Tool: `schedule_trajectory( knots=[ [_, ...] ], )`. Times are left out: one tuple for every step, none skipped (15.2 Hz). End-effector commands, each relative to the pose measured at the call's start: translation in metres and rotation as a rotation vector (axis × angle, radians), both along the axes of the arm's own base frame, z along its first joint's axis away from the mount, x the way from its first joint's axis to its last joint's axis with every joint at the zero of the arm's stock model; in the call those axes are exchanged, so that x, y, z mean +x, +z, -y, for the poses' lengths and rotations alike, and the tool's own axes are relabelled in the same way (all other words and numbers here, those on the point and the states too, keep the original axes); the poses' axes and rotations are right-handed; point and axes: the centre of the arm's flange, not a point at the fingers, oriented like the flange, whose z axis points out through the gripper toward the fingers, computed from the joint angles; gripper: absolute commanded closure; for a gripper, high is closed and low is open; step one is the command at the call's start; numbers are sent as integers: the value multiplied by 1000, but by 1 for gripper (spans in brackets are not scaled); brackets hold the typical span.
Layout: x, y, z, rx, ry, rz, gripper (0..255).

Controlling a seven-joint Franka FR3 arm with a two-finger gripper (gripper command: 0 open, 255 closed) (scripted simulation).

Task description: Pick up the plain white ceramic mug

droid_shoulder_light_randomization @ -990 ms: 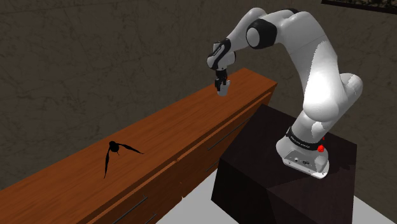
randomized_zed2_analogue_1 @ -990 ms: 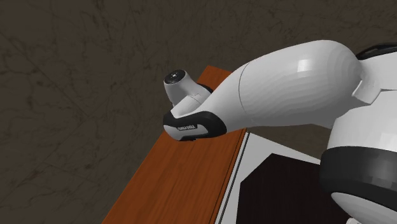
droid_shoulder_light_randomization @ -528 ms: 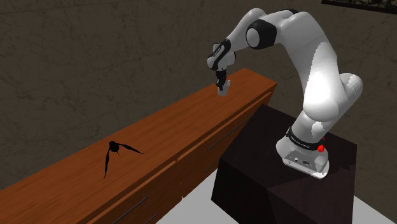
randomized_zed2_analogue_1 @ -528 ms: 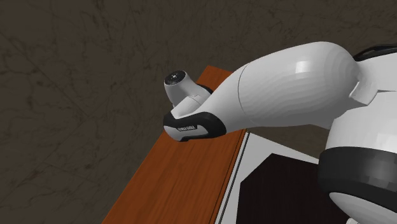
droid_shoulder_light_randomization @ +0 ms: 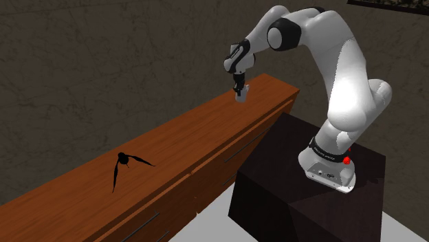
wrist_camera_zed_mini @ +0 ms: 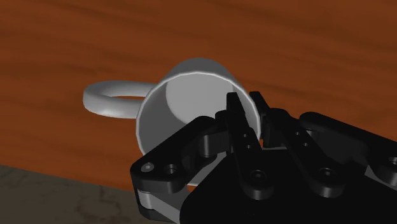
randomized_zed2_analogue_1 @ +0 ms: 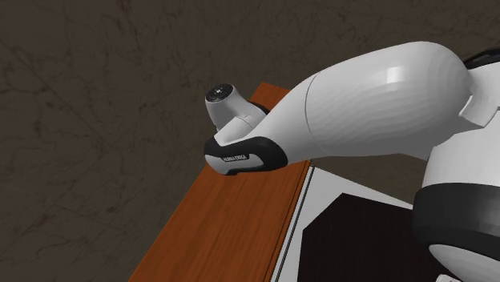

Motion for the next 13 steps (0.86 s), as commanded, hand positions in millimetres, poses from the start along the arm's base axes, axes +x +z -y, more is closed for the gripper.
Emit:
schedule_trajectory(
  knots=[
    [-1, 10, 0, 0, 0, 0, 255],
    [-1, 16, 0, 0, 0, 0, 255],
    [-1, 21, 0, 0, 0, 0, 255],
    [-1, 26, 0, 0, 0, 0, 255],
    [-1, 32, 0, 0, 0, 0, 255],
    [-1, 37, 0, 0, 0, 0, 255],
    [-1, 42, 0, 0, 0, 0, 255],
    [-1, 47, 0, 0, 0, 0, 255],
    [-1, 53, 0, 0, 0, 0, 255],
    [-1, 58, 0, 0, 0, 0, 255],
    [-1, 63, 0, 0, 0, 0, 255],
    [-1, 64, 0, 0, 0, 0, 255],
    [-1, 64, 0, 0, 0, 0, 255]
  ],
)
